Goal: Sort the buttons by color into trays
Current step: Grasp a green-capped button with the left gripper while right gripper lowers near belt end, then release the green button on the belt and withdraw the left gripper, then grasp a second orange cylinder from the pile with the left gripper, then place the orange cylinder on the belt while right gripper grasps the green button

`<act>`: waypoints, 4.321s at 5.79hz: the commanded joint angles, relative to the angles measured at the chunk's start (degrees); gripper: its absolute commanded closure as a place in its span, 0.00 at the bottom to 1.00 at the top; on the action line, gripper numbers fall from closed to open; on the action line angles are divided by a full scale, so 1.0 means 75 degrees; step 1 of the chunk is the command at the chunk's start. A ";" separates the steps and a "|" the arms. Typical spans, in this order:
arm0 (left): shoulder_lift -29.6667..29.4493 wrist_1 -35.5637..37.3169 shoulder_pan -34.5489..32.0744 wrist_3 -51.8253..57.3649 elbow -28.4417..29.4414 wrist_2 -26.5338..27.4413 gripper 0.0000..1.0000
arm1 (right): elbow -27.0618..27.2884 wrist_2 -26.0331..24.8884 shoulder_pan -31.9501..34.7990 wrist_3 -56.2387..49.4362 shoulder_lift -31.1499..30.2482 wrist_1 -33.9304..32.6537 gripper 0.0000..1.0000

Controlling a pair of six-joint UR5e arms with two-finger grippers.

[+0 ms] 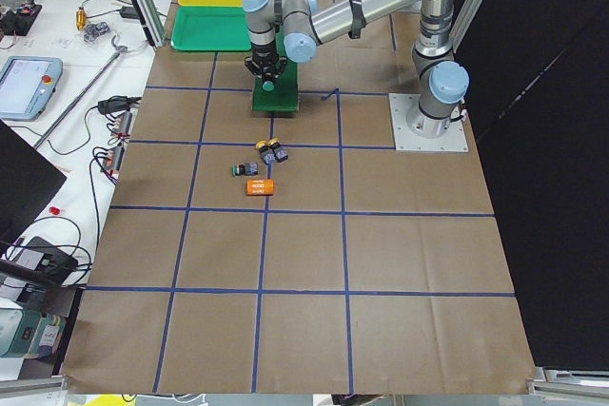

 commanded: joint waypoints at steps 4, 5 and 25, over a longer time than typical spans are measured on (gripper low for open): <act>0.0260 -0.0002 0.0110 -0.0537 -0.0044 0.0009 0.02 | 0.0047 -0.0028 0.0000 0.0221 -0.0012 0.0003 0.00; 0.0262 0.0103 0.1006 -0.0875 -0.0160 -0.0014 0.02 | 0.0035 -0.0017 0.0000 0.0256 -0.0023 0.0015 0.00; -0.0301 -0.0400 0.1377 -0.0468 0.0685 0.0626 1.00 | 0.1242 0.0148 0.0831 0.0197 0.1697 -0.3499 0.00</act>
